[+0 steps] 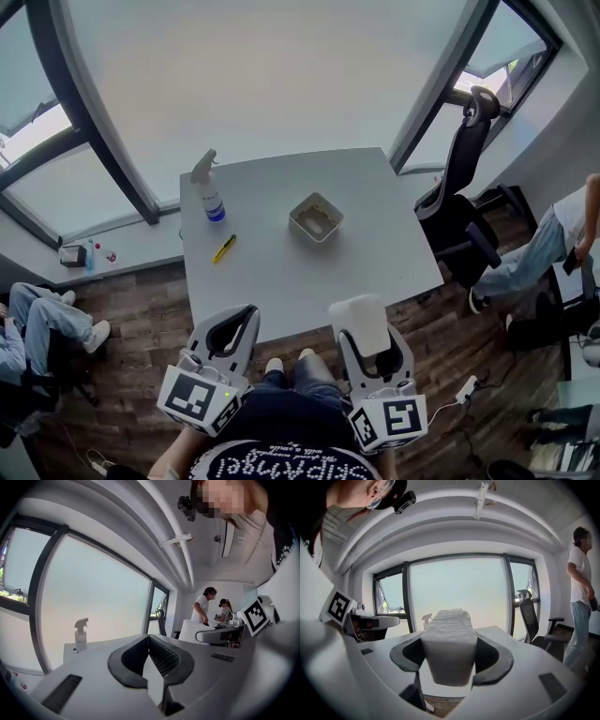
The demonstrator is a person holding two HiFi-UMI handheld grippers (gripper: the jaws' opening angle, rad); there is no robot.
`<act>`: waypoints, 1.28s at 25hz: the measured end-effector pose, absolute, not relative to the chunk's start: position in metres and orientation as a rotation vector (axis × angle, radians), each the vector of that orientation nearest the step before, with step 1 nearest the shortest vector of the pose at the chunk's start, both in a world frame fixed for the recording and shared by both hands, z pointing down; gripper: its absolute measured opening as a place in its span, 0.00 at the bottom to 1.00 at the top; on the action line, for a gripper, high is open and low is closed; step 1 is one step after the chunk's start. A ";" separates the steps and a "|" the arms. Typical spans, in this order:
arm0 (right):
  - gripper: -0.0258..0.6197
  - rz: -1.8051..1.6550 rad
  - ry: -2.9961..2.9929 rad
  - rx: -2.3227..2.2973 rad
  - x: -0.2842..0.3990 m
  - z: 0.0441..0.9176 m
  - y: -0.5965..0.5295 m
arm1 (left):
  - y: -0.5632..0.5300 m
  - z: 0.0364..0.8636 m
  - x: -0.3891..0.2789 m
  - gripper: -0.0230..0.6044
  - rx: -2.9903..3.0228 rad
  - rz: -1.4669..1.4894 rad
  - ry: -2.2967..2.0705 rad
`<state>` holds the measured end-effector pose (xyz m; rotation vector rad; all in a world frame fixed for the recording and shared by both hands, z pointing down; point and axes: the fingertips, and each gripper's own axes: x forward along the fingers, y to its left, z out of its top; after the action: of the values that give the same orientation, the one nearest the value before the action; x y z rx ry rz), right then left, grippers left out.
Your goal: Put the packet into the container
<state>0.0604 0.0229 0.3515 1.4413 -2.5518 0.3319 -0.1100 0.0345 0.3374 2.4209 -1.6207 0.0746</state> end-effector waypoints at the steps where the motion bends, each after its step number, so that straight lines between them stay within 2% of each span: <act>1: 0.47 0.333 -2.551 1.429 0.059 0.352 0.022 | 0.035 0.338 -0.111 0.05 2.413 0.072 -1.624; 11: 0.47 0.371 -2.571 1.375 0.055 0.356 -0.011 | 0.012 0.335 -0.105 0.05 2.379 0.099 -1.650; 32: 0.47 0.414 -2.609 1.267 0.095 0.367 -0.109 | -0.070 0.346 -0.068 0.05 2.260 0.119 -1.755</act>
<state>0.0952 -0.1087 0.3670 1.2665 -2.6088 0.4136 -0.0679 -0.0697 0.3464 2.2597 -1.7553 0.1187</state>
